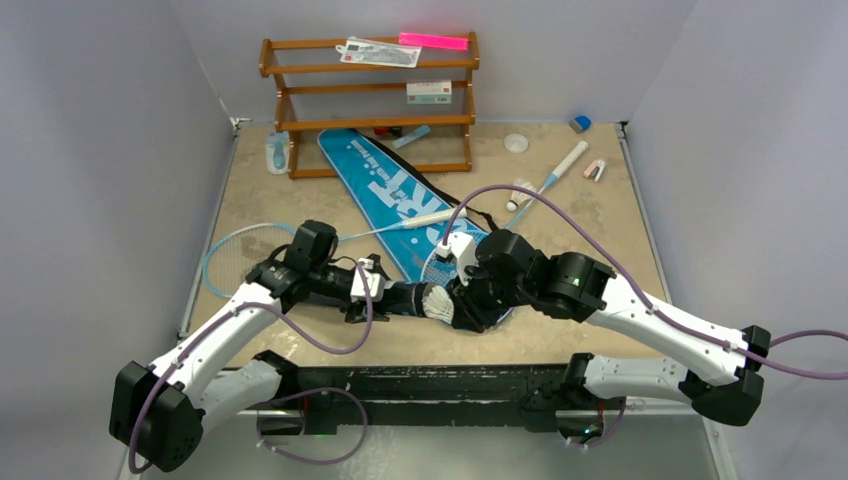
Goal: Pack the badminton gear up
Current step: Place the shuttlecock at the shuttle tube.
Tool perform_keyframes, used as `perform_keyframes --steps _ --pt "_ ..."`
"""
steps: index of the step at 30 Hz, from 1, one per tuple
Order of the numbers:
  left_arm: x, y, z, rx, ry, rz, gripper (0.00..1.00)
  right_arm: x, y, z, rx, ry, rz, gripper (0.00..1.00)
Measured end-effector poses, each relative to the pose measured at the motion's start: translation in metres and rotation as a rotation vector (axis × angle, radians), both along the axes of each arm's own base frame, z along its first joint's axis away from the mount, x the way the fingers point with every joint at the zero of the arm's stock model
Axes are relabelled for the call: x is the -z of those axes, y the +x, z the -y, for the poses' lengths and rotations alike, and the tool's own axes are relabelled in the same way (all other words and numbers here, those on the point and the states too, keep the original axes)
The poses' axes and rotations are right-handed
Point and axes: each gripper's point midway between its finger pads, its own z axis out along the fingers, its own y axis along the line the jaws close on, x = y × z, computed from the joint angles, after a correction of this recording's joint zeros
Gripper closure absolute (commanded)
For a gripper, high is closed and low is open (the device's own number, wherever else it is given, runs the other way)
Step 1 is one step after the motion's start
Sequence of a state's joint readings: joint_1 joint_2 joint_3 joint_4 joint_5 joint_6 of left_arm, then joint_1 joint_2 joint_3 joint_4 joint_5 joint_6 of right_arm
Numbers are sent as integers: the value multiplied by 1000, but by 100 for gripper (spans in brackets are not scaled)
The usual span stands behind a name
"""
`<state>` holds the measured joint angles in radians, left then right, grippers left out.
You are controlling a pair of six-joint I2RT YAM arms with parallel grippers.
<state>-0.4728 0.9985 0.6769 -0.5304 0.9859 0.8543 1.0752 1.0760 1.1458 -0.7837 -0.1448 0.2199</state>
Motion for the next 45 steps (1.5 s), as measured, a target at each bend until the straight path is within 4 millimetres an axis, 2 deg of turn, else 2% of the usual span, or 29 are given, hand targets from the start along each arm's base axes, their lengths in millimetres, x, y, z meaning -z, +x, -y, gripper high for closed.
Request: perform_keyframes --steps 3,15,35,45 --pt "-1 -1 -1 1 0 4 70 0 -1 0 0 1 -6 76" --pt "1 -3 -3 -4 11 -2 72 -3 -3 -1 -7 -6 -34 77" --pt "15 -8 -7 -14 77 -18 72 13 -4 -10 -24 -76 -101 73" --pt "19 -9 -7 -13 98 -18 72 9 0 -17 -28 -85 -105 57"
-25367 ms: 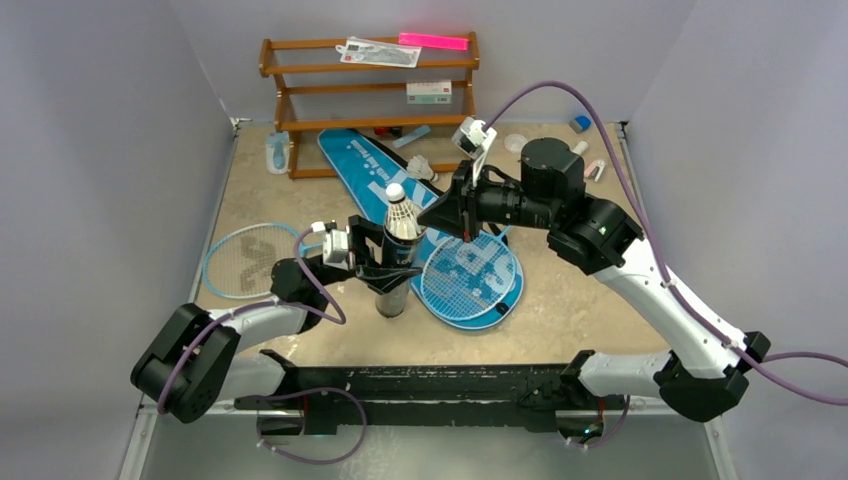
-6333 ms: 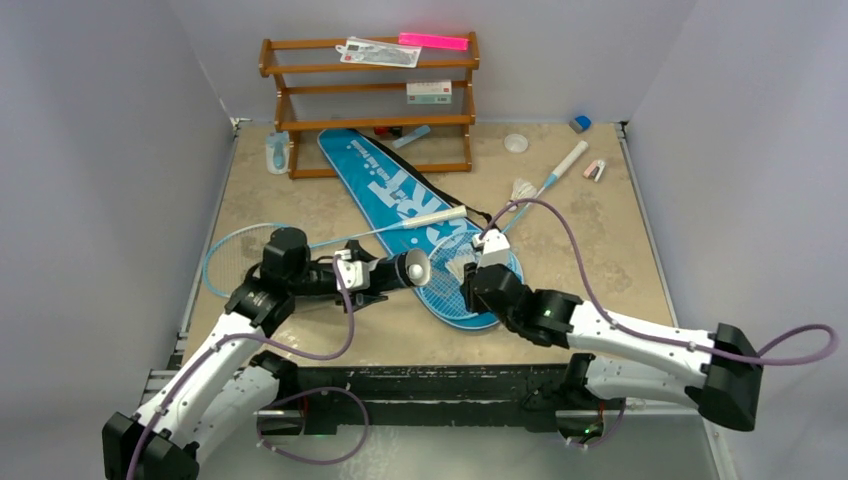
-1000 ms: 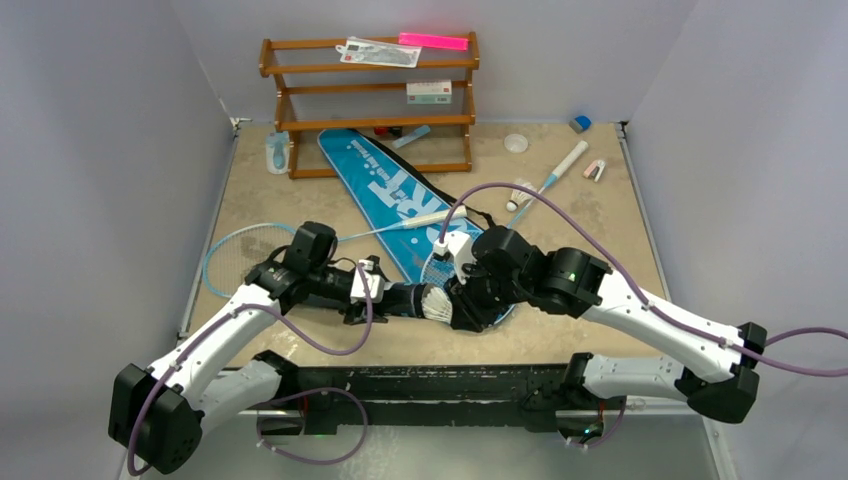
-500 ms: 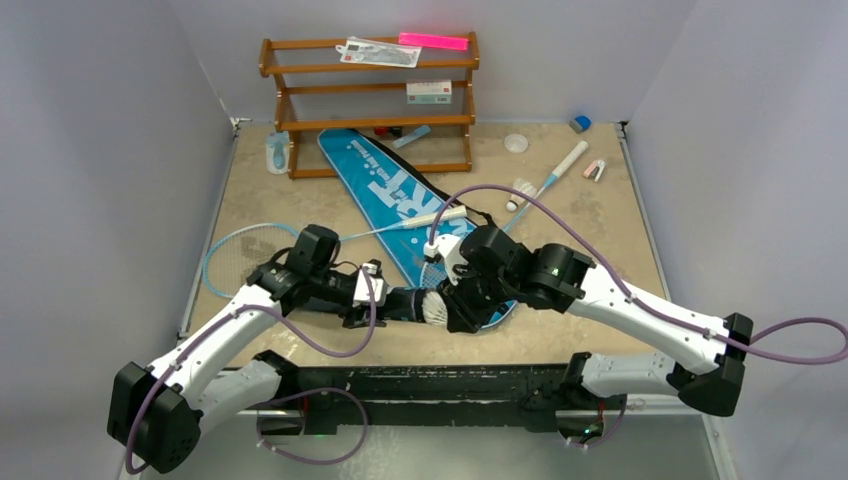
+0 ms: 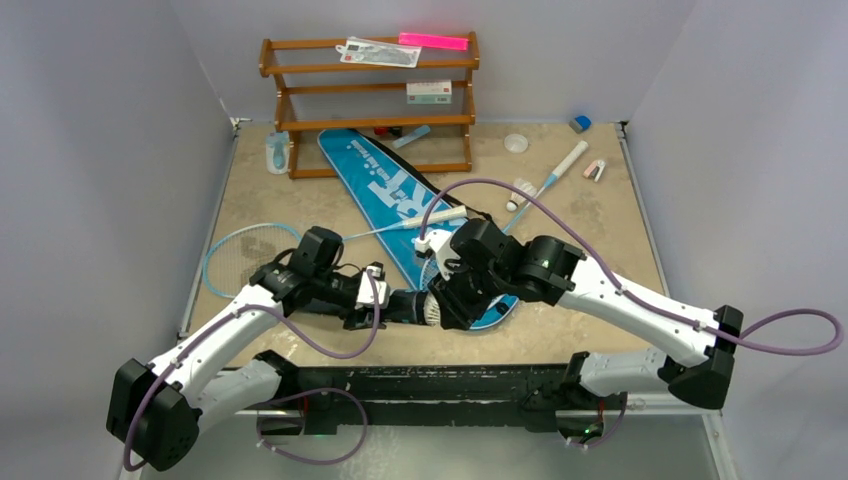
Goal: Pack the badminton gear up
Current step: Place the shuttlecock at the shuttle tube.
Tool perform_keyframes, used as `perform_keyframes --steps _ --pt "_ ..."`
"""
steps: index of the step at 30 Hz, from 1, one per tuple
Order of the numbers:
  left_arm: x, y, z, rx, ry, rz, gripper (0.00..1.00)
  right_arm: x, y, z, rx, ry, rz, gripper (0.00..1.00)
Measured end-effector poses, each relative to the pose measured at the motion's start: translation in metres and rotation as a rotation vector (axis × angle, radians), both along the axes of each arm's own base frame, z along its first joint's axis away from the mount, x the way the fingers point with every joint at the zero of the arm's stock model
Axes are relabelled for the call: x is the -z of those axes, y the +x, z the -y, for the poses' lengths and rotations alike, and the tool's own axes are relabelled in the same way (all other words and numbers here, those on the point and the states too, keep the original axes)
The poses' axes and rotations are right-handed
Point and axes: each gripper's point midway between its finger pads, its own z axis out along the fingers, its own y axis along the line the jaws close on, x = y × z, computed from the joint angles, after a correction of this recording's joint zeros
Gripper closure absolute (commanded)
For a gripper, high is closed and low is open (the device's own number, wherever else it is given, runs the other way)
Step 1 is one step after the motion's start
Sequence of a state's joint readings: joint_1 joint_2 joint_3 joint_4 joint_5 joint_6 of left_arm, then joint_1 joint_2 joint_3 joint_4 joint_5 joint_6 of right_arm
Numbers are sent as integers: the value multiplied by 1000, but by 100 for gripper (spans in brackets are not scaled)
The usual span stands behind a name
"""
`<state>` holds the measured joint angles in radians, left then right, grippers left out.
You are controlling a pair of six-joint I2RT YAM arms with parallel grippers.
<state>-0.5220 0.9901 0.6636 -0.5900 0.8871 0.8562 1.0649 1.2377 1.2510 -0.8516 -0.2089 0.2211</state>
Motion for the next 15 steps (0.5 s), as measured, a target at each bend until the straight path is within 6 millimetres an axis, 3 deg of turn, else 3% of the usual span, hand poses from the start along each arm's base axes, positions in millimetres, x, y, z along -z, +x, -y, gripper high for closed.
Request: perform_keyframes --steps 3,9,15 --pt "1 -1 0 0 6 -3 72 -10 2 -3 -1 25 16 55" --pt "1 -1 0 1 6 -4 72 -23 5 -6 2 57 38 59" --pt "1 -1 0 0 4 -7 72 -24 6 -5 12 58 46 49"
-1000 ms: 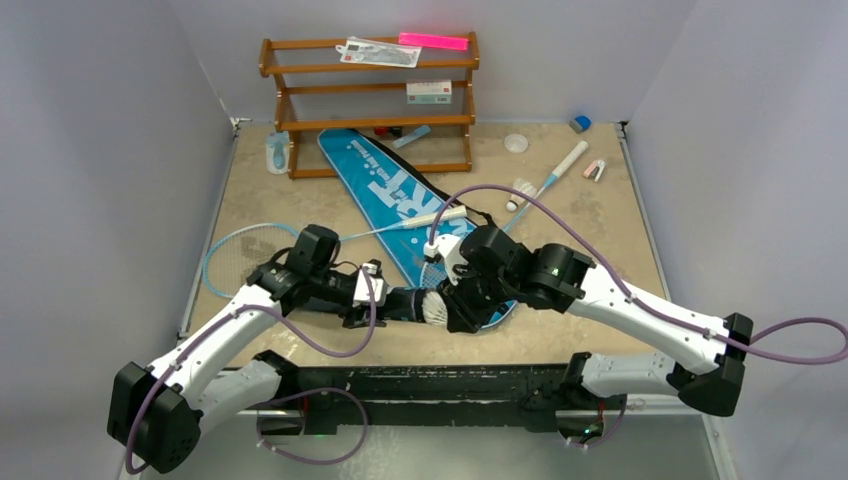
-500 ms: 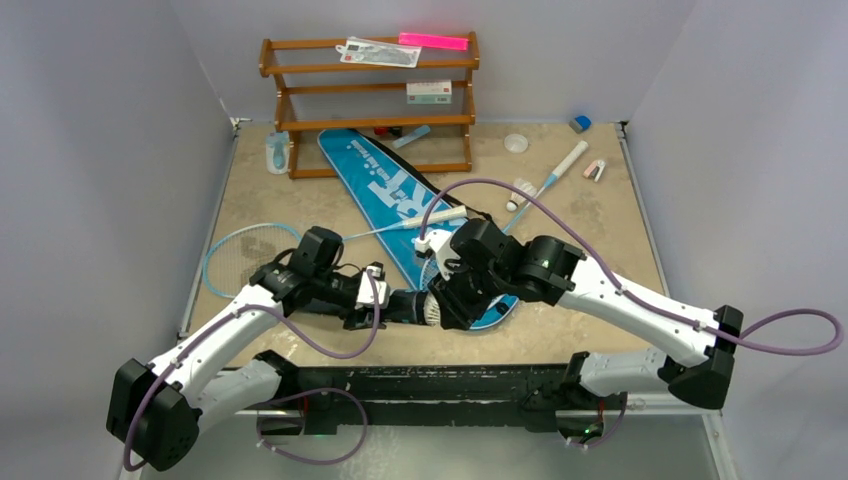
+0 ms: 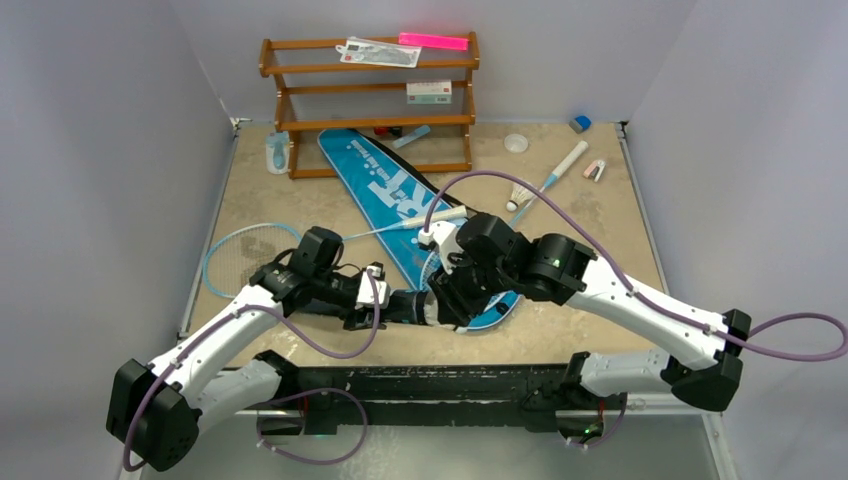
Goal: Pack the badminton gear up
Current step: Place the shuttlecock at the shuttle tube.
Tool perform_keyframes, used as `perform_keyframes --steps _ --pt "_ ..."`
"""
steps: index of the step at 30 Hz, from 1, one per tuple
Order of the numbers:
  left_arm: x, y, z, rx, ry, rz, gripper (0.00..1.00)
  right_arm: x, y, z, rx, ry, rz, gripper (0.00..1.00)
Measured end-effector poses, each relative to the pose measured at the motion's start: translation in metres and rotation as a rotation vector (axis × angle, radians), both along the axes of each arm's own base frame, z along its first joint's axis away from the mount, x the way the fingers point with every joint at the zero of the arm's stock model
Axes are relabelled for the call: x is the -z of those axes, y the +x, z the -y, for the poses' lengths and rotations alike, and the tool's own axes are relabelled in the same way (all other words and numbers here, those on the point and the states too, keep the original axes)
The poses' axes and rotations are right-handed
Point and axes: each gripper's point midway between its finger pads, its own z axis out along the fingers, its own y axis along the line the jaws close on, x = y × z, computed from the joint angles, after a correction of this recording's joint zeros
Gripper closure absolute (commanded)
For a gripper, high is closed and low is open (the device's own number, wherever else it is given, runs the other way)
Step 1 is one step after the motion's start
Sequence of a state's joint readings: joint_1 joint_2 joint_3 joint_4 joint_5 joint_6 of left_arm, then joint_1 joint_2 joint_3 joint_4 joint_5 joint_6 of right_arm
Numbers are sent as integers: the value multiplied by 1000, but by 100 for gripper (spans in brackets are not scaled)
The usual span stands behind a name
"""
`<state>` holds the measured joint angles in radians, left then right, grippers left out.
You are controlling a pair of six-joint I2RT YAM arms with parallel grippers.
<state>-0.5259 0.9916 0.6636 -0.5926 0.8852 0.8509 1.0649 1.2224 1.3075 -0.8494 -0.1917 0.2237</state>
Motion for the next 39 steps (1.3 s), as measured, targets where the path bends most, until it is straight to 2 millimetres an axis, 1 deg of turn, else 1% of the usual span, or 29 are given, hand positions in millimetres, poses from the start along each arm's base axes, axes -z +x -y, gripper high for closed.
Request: perform_keyframes --steps 5,8,11,13,14,15,16,17,18,22,24,28,31,34,35,39 --pt "-1 0 0 -3 -2 -4 72 -13 2 6 23 36 39 47" --pt "-1 -1 0 -10 -1 -15 72 -21 2 11 38 63 63 50" --pt "-1 -1 0 -13 -2 -17 72 -21 1 12 43 69 63 54" --pt "-1 0 0 -15 -3 -19 72 -17 1 13 48 60 58 54" --pt "-1 0 0 -15 -3 -19 72 -14 2 13 51 52 57 49" --pt "-1 0 0 -15 -4 -19 72 -12 2 13 53 46 56 39" --pt "-1 0 1 -16 -4 -19 72 -10 4 14 63 38 60 32" --pt "-1 0 1 -16 -4 -19 72 -9 5 15 71 34 60 27" --pt "-1 0 1 -17 -4 -20 72 -9 7 16 81 30 67 25" --pt "-2 0 1 -24 -5 -29 72 -12 12 21 112 34 100 20" --pt "-2 0 1 -26 -6 -31 72 -12 12 27 131 41 114 19" --pt "-3 0 1 -29 -9 -33 72 -14 11 38 166 83 143 18" --pt "-8 1 1 -40 -29 -34 72 -17 9 43 184 133 164 18" --pt "-17 3 1 -55 -65 -33 72 -26 9 42 189 211 194 14" --pt "-21 4 1 -58 -80 -31 72 -29 9 42 191 231 202 11" --pt "-35 7 1 -76 -146 -23 72 -50 13 41 212 333 254 7"
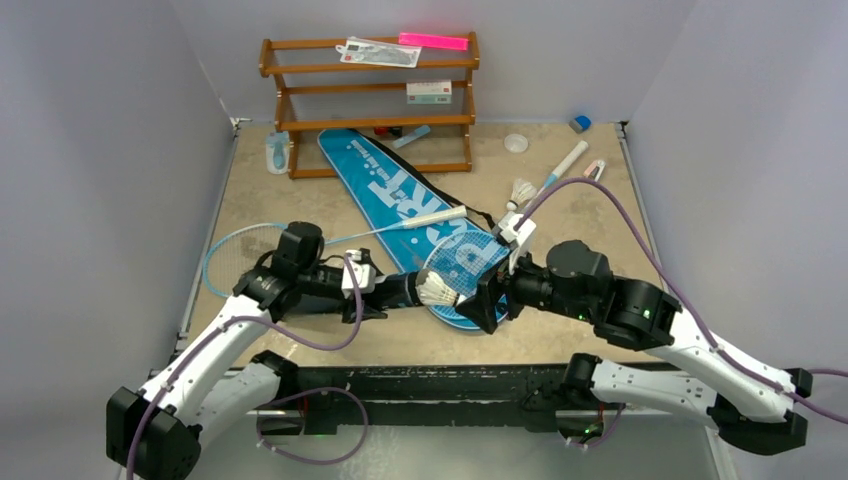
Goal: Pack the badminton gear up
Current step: Place the shuttlecock at the shuttle tube.
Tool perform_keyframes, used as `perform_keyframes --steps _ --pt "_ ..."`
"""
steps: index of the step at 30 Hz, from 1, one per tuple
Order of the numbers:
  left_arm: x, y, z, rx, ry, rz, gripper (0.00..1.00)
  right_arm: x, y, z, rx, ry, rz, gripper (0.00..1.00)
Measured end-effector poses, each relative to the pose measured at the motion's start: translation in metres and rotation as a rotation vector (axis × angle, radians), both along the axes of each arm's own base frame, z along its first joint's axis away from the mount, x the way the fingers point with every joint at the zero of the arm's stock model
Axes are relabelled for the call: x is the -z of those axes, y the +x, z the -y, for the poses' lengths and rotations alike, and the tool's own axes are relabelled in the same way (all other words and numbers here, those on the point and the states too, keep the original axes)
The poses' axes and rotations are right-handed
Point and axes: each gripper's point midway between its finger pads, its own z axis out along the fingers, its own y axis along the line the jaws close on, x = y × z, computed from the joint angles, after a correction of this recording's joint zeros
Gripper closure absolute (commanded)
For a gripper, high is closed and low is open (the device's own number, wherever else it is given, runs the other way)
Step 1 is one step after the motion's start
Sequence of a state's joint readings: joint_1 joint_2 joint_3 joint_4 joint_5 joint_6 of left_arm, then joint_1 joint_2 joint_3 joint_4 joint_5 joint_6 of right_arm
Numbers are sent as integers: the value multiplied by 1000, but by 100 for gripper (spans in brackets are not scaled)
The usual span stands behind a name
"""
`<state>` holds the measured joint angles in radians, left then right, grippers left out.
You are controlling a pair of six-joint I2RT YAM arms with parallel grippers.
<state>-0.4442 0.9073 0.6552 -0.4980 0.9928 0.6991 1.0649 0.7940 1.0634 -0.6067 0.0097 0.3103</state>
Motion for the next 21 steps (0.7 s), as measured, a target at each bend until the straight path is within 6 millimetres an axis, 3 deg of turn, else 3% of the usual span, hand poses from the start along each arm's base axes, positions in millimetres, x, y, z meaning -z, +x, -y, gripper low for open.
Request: perform_keyframes --steps 3,10,14,18,21 --pt "-10 3 0 -12 -46 16 72 -10 2 0 11 61 35 5" --pt "-19 4 1 -13 -82 25 72 -12 5 -3 20 170 92 14" --pt "-22 3 1 -8 -93 30 72 -20 10 -11 29 208 109 9" --pt "-23 2 2 -7 -98 27 72 -12 12 -19 25 190 79 4" --pt "-24 2 2 -7 -98 28 72 -6 12 -23 20 176 54 8"
